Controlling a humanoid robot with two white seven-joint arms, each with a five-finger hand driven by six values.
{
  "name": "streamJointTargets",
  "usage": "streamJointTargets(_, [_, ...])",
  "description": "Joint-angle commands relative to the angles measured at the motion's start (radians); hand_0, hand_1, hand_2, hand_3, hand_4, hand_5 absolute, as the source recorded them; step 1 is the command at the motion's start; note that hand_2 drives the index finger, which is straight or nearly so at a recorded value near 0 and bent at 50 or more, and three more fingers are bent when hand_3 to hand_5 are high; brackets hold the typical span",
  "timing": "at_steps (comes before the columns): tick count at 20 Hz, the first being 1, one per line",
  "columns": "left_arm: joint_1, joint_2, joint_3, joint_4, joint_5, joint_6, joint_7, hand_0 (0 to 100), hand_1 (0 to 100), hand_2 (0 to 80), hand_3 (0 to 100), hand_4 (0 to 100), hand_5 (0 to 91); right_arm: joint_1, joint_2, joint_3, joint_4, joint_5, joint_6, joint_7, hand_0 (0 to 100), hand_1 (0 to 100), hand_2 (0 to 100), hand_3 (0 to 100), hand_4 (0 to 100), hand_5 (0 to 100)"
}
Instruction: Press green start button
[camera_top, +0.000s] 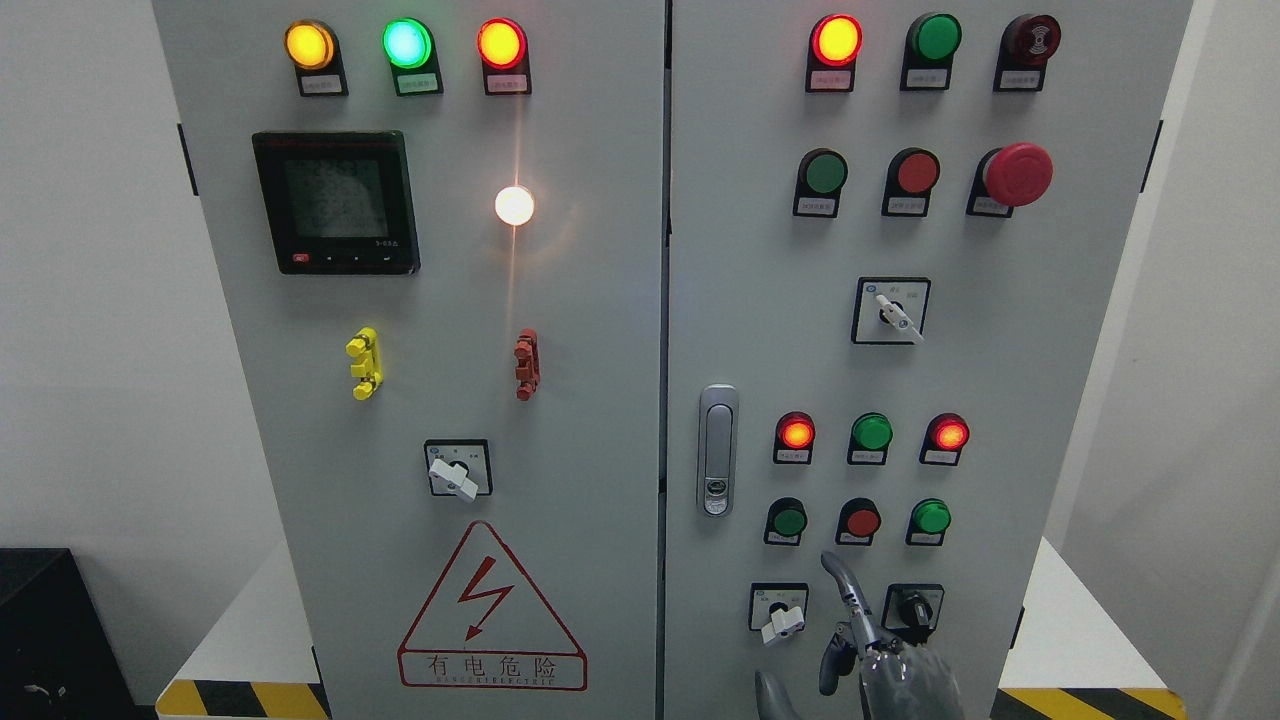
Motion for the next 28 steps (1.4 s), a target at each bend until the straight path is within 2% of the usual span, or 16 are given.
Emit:
streamJointTargets(1, [-0.023, 0.001, 0.0, -0.028, 0.0, 0.0, -0.001, 12, 56, 0.0, 0, 0, 0.0, 0.032, 0.0, 0.004, -0.091, -0.114, 0.008, 0.003, 3, 21, 3, 68, 69, 71])
streamJointTargets(3, [-0.023, 0.0, 0.0, -0.028, 0.0, 0.0, -0.001, 12, 56, 0.0, 0, 0, 0.0, 0.041, 0.0, 0.005, -0.108, -0.171, 0.027, 0.032, 0, 20, 2, 57, 61, 65])
streamJointTargets(5, [-0.023, 0.0, 0.0, -0.028, 0.0, 0.0, -0.001, 12, 56, 0.0, 0, 0, 0.0, 0.052, 0.001, 0.01, -0.13, -0.241, 0.057, 0.043, 0, 18, 0, 38, 43, 48])
streamJointTargets(6, [-0.023, 0.0, 0.0, -0.028, 0.0, 0.0, -0.001, 12, 56, 0.0, 0, 0, 0.0, 0.058, 0.0, 0.017, -0.142, -0.279, 0.074, 0.045, 0, 17, 0, 35, 39, 44])
streamJointTargets(8, [-0.023, 0.0, 0.0, -0.028, 0.0, 0.0, -0.001, 12, 56, 0.0, 0, 0, 0.0, 0.075, 0.0, 0.027, -0.169, -0.356, 0.105, 0.08, 0, 13, 0, 24, 28, 35])
streamJointTargets(12, [-0.023, 0.0, 0.0, -0.028, 0.0, 0.0, -0.001, 12, 56, 0.0, 0, 0, 0.0, 0.11, 0.0, 0.057, -0.222, -0.513, 0.156, 0.149, 0, 10, 0, 18, 19, 23])
streamJointTargets(13, [-0.023, 0.0, 0.0, -0.028, 0.0, 0.0, -0.001, 12, 56, 0.0, 0, 0, 0.0, 0.116, 0.0, 0.063, -0.231, -0.551, 0.166, 0.167, 0, 9, 0, 16, 15, 18])
streamJointTargets(14, [-0.023, 0.0, 0.0, -0.028, 0.0, 0.0, -0.001, 12, 56, 0.0, 0, 0, 0.0, 0.118, -0.002, 0.063, -0.234, -0.589, 0.169, 0.185, 0, 7, 0, 12, 10, 10])
streamJointTargets(16, [-0.023, 0.0, 0.0, -0.028, 0.0, 0.0, -0.001, 12, 56, 0.0, 0, 0, 0.0, 0.118, -0.002, 0.065, -0.234, -0.635, 0.17, 0.198, 0, 5, 0, 9, 5, 2])
streamJointTargets(19, [-0.023, 0.0, 0.0, -0.028, 0.0, 0.0, -0.001, 12, 56, 0.0, 0, 0, 0.0, 0.118, -0.002, 0.065, -0.233, -0.652, 0.17, 0.212, 0, 3, 0, 5, 0, 0])
streamJointTargets(23, [-0.023, 0.0, 0.0, -0.028, 0.0, 0.0, -0.001, 12, 56, 0.0, 0, 0, 0.0, 0.118, -0.002, 0.063, -0.233, -0.675, 0.171, 0.212, 0, 1, 0, 0, 0, 0])
streamJointTargets(28, [-0.023, 0.0, 0.0, -0.028, 0.0, 0.0, -0.001, 12, 56, 0.0, 0, 0, 0.0, 0.116, -0.002, 0.06, -0.233, -0.711, 0.182, 0.212, 0, 0, 0, 0, 0, 0])
